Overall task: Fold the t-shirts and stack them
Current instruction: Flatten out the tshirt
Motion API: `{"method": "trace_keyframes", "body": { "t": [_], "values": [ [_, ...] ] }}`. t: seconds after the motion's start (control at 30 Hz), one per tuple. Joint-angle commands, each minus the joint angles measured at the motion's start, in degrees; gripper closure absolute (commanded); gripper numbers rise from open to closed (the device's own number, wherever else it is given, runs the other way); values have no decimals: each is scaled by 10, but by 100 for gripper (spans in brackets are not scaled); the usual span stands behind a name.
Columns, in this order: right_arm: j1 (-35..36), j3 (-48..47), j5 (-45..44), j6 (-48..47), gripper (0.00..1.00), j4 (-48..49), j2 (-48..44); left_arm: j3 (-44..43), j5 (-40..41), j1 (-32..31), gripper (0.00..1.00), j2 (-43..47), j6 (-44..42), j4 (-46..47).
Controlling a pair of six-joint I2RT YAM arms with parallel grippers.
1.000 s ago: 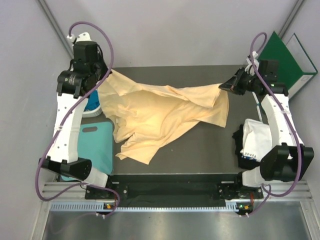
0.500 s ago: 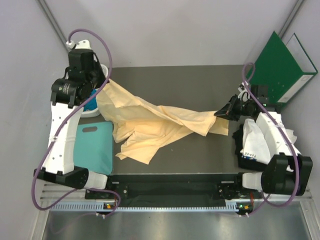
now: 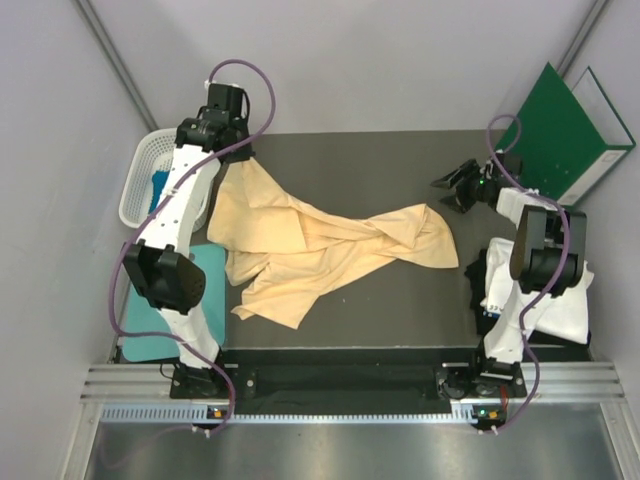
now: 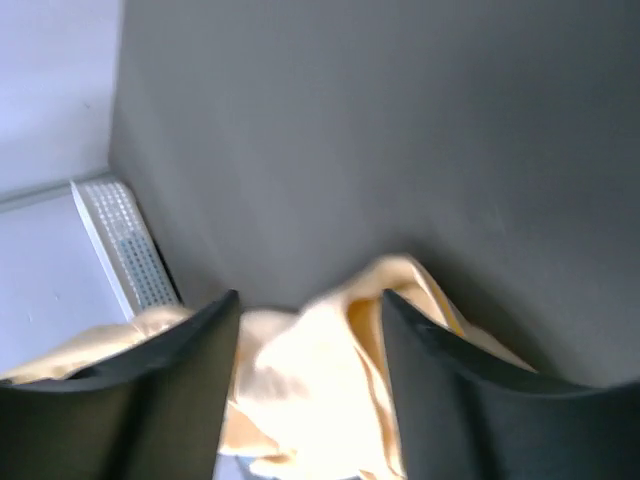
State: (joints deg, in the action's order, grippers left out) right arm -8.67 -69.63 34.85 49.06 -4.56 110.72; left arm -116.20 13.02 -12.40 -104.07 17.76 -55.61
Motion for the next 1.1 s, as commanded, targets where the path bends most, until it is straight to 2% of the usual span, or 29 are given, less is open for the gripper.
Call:
{"method": "trace_keyframes", "body": {
  "t": [0.0,0.07,0.17,0.27,0.5,0.83,1.07],
  "values": [
    [-8,-71,-53,-56,31,-18,-59,-28,-11,4,100,6,-11,34],
    [-7,-63,-51,-78,26,-57,-71,-4,-13,4,100,11,-9,47],
    [-7,-26,-25,-106,27,-84,-89,23,-20,4,100,21,-10,60],
    [-3,24,-1,-115,35,-96,-112,35,-22,4,100,22,-11,60],
    [7,80,28,-152,42,-142,-129,41,-33,4,100,10,-14,67],
    [32,118,68,-126,46,-79,-96,42,-41,4,100,-5,-18,70],
    [82,105,70,-104,48,-61,-49,59,-31,4,100,-3,-26,75]
  ]
}}
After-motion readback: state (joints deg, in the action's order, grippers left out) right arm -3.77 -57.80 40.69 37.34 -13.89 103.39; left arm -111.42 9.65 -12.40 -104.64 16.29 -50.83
